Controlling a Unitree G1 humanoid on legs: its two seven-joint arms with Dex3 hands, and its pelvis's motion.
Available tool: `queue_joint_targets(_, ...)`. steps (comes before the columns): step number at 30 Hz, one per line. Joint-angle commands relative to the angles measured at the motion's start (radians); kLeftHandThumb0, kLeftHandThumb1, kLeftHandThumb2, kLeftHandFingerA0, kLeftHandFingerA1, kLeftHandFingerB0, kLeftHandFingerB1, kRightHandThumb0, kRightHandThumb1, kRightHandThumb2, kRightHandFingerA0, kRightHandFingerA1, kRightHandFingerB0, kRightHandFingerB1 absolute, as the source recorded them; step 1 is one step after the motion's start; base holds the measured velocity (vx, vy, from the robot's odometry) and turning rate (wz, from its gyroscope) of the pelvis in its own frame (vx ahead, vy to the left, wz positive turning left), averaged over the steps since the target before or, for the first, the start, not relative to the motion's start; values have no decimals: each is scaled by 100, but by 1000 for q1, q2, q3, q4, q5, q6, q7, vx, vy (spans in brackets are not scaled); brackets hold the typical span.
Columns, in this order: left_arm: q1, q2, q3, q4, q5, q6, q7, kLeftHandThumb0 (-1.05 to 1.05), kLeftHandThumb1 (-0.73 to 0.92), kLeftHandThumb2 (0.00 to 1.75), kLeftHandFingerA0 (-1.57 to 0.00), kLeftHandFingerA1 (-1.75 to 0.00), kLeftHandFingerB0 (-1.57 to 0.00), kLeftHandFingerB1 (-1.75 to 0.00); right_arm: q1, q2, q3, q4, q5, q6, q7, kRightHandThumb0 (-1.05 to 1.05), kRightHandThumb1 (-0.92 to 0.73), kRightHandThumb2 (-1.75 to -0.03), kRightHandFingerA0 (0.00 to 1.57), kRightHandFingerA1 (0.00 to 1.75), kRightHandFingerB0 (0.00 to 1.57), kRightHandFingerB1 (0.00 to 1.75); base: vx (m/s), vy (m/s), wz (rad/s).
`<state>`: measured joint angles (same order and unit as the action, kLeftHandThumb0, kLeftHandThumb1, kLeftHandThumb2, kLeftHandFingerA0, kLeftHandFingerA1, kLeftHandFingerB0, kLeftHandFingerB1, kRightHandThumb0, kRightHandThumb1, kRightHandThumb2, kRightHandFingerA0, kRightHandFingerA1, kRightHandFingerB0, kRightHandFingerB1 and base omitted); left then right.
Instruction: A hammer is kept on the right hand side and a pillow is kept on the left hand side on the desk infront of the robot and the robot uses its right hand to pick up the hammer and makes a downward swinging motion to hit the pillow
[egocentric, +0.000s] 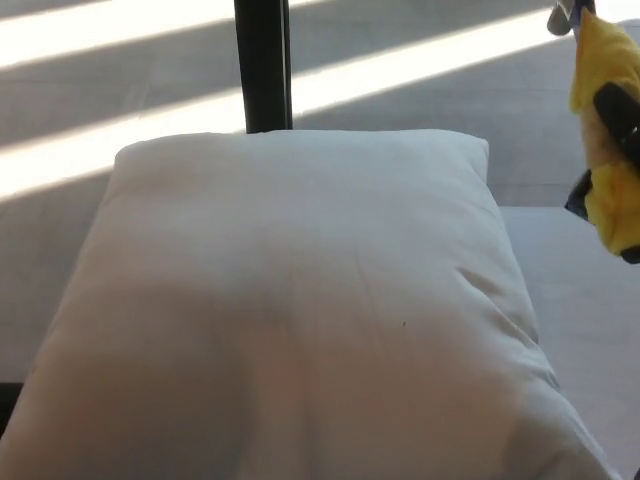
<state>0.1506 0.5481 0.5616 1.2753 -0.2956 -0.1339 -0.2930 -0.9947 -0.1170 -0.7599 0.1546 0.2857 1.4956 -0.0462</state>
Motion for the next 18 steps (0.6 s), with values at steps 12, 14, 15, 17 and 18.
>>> queue_joint_targets(12, 16, 6, -8, 4, 4, -1, -2, -65, 59, 98, -59, -65, -41, -57, 335, -198, 355, 191, -239, -752, 107, -25, -60, -113, 123, 148, 100, 134, 0, 0, 0)
queue_joint_targets(14, 20, 5, -7, 1, 4, -8, -5, -65, 59, 97, -59, -65, -41, -57, 349, -209, 375, 216, -259, -794, 105, -24, -59, -113, 122, 145, 99, 132, 0, 0, 0)
queue_joint_targets(15, 21, 3, -4, 1, 0, -5, -6, -65, 59, 97, -59, -65, -41, -57, 355, -217, 389, 234, -271, -818, 100, -24, -59, -113, 122, 145, 99, 132, 0, 0, 0)
queue_joint_targets(17, 23, 8, -27, 2, 27, -17, 11, -66, 76, 63, -66, -53, -49, -44, 358, -230, 417, 270, -305, -844, 62, -17, -68, -94, 91, 175, 68, 168, 0, 0, 0)
queue_joint_targets(18, 21, 8, -25, 4, 24, -16, 11, -66, 76, 63, -66, -53, -49, -44, 356, -231, 422, 281, -311, -854, 52, -17, -68, -94, 91, 175, 68, 168, 0, 0, 0)
